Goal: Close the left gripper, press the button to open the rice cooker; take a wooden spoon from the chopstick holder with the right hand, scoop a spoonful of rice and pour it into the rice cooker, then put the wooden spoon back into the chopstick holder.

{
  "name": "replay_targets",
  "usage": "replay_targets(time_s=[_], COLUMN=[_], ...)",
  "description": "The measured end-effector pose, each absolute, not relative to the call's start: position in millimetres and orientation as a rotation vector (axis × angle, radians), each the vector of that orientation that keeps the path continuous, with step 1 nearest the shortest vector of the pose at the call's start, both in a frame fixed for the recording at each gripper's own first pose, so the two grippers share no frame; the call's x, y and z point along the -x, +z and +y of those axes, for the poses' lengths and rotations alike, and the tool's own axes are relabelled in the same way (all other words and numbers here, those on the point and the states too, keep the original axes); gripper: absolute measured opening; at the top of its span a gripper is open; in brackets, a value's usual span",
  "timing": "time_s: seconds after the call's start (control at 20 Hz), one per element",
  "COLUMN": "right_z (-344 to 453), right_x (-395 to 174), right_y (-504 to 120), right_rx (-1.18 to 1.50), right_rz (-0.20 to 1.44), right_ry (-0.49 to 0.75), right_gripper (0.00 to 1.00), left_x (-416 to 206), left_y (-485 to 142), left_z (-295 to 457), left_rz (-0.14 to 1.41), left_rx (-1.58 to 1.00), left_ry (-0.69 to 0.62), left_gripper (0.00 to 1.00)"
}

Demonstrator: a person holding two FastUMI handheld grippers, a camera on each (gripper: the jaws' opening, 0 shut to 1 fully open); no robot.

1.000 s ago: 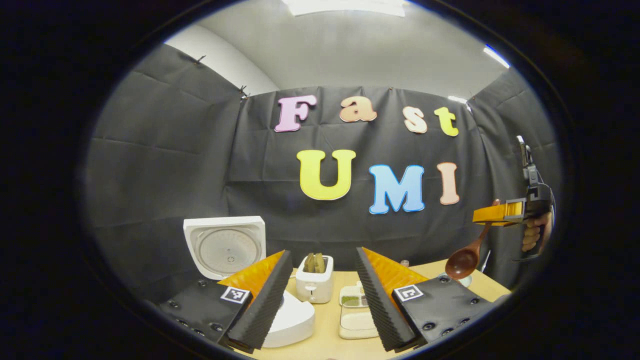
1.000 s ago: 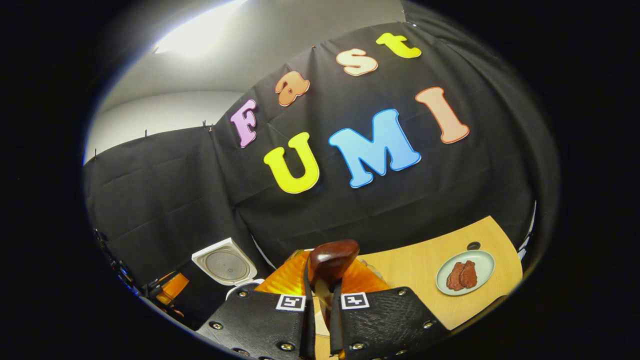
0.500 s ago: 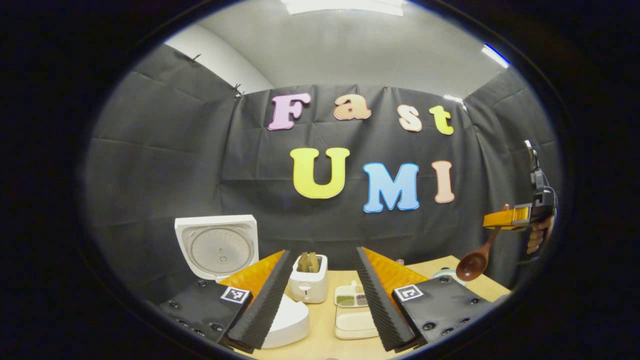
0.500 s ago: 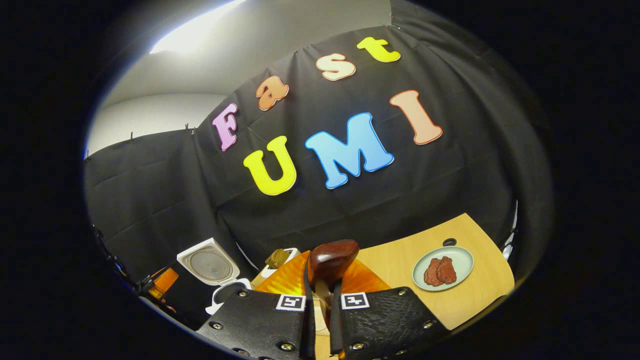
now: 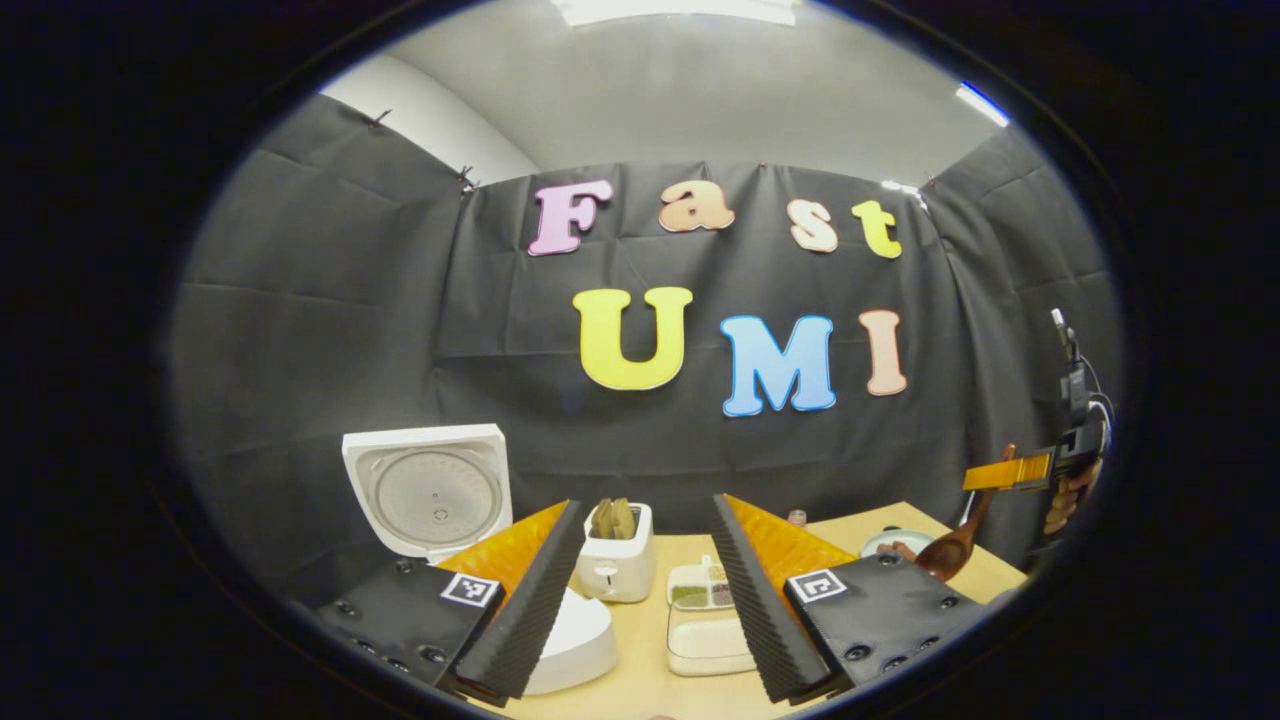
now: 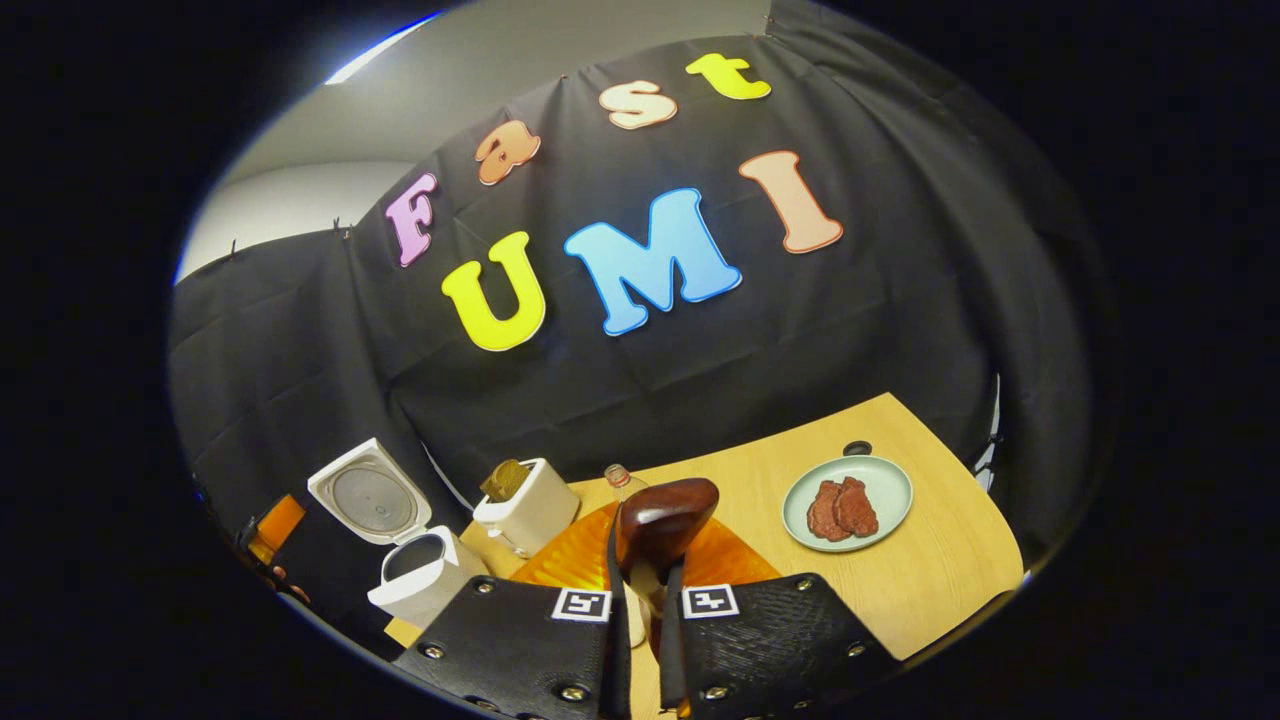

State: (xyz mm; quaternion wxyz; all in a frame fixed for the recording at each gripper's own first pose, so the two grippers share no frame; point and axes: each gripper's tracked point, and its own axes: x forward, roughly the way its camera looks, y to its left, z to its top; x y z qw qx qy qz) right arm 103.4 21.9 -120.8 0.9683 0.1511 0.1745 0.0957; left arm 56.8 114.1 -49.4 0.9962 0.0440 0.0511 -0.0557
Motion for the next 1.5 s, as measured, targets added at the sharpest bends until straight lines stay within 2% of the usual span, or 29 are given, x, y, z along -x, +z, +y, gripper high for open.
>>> replay_targets(time_s=[0.25, 0.35, 0.45, 0.6, 1.05, 1.1, 1.45, 1.5], right_z=[16, 17, 15, 14, 21, 23, 21, 19], right_x=[-109, -111, -114, -117, -127, -126, -127, -124], right_y=[-156, -169, -188, -211, -270, -276, -284, -284], right_rx=[-0.282, -0.282, -0.260, -0.278, -0.265, -0.263, -0.196, -0.167], right_rz=[0.411, 0.423, 0.452, 0.492, 0.586, 0.593, 0.594, 0.596], right_ry=[0.120, 0.096, 0.061, 0.030, -0.009, -0.011, -0.011, -0.010], right_gripper=[0.12, 0.12, 0.12, 0.12, 0.12, 0.12, 0.12, 0.17], left_x=[-54, -50, -48, -46, -45, -45, -51, -54], left_y=[-46, -53, -53, -49, -48, -49, -57, -55], left_z=[120, 113, 110, 114, 133, 135, 137, 138], left_rz=[0.090, 0.110, 0.111, 0.103, 0.112, 0.115, 0.124, 0.121], left_rx=[-0.118, -0.110, -0.099, -0.115, -0.140, -0.145, -0.129, -0.133], left_ry=[-0.079, -0.111, -0.122, -0.102, -0.045, -0.040, -0.057, -0.053], left_gripper=[0.90, 0.87, 0.89, 0.88, 0.90, 0.87, 0.87, 0.90])
